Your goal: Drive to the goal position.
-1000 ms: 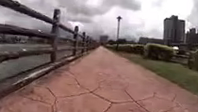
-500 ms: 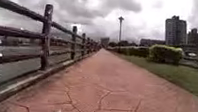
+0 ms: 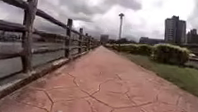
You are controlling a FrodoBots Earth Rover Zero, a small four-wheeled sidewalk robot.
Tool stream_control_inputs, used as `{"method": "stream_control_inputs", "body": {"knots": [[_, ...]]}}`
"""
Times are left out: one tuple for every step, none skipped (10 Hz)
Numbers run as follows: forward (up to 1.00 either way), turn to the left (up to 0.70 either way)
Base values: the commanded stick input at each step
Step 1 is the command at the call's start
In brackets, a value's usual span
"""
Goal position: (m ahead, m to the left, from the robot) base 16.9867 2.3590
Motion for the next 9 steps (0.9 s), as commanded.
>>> {"method": "stream_control_inputs", "body": {"knots": [[1.0,0.0],[1.0,0.0],[1.0,0.0],[1.0,0.0],[1.0,0.0],[1.0,0.0],[1.0,0.0],[1.0,0.0],[1.0,0.0]]}}
